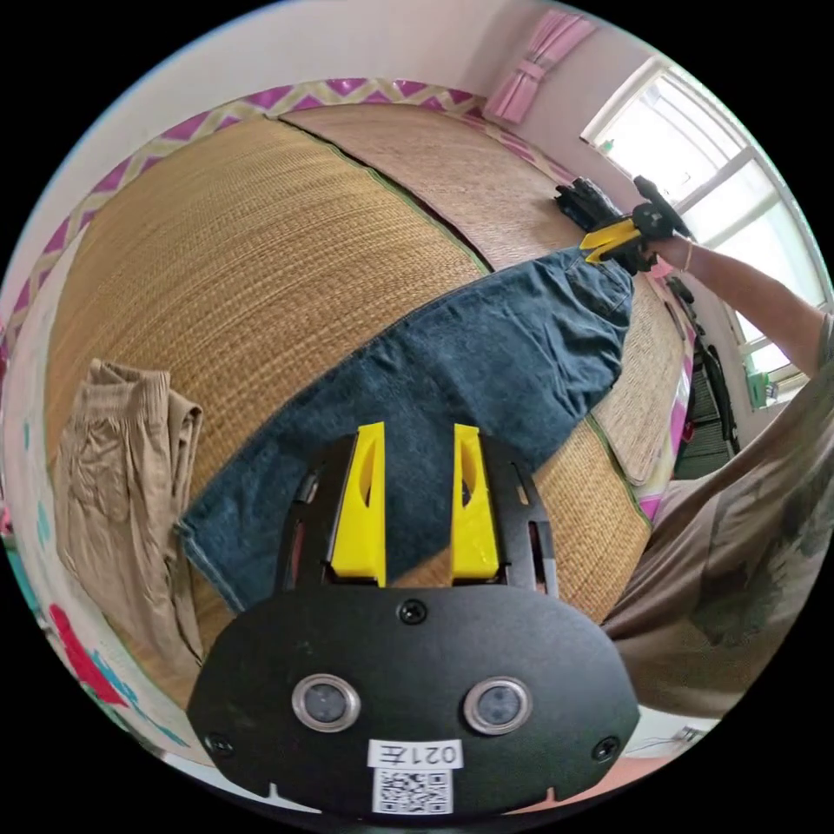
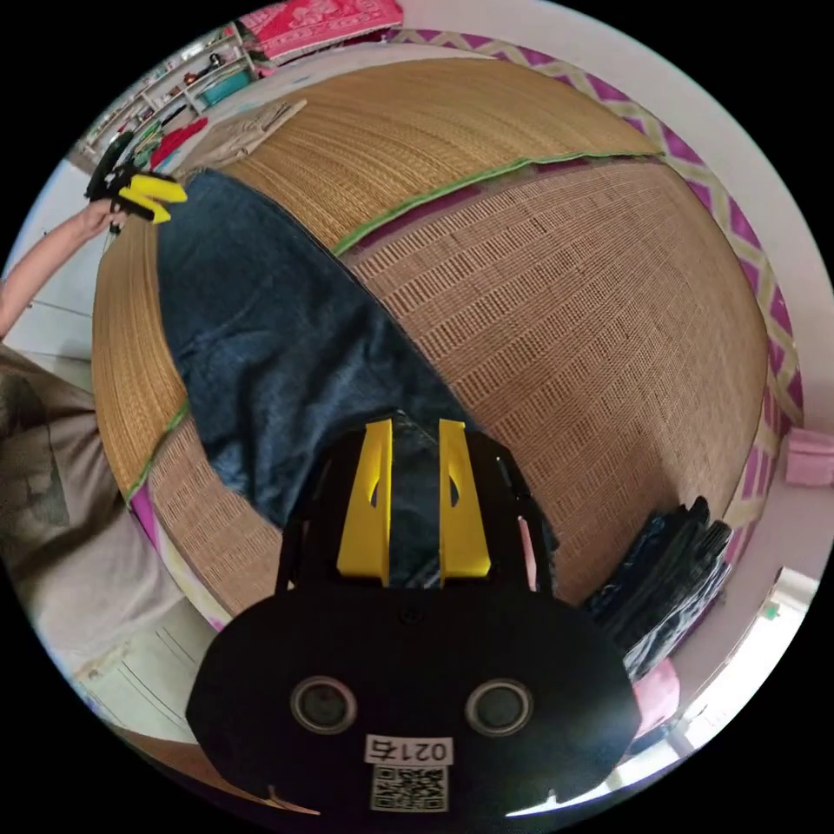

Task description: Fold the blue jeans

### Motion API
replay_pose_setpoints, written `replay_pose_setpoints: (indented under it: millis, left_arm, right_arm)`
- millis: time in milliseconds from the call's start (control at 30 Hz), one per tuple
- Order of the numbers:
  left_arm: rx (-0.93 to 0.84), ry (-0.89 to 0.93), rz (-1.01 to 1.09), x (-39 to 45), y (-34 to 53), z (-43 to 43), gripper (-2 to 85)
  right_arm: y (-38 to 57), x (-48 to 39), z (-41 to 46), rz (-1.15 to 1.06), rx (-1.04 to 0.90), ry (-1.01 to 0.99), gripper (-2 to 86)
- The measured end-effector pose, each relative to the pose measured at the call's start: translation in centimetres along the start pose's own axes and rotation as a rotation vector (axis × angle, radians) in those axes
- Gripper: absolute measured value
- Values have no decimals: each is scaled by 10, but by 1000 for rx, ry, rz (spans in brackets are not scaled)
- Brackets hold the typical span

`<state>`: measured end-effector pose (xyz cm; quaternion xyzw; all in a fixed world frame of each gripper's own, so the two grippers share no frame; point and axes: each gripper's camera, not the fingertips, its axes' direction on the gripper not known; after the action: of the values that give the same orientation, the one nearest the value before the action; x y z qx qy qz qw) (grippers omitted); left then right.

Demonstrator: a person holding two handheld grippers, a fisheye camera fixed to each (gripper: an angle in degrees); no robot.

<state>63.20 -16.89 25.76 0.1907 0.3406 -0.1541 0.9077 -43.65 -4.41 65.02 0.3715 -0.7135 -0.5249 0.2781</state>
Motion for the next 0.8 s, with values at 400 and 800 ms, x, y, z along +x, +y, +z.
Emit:
replay_pose_setpoints:
  millis: [400,800]
  left_arm:
    - [-117,-50,111,-39,-61,-14,134]
    - [-131,-41,178,-39,-72,-33,114]
  right_arm:
    - [-57,48,31,-220,-158,-21,60]
    - [-42,34,14,-239,-119,93,-8]
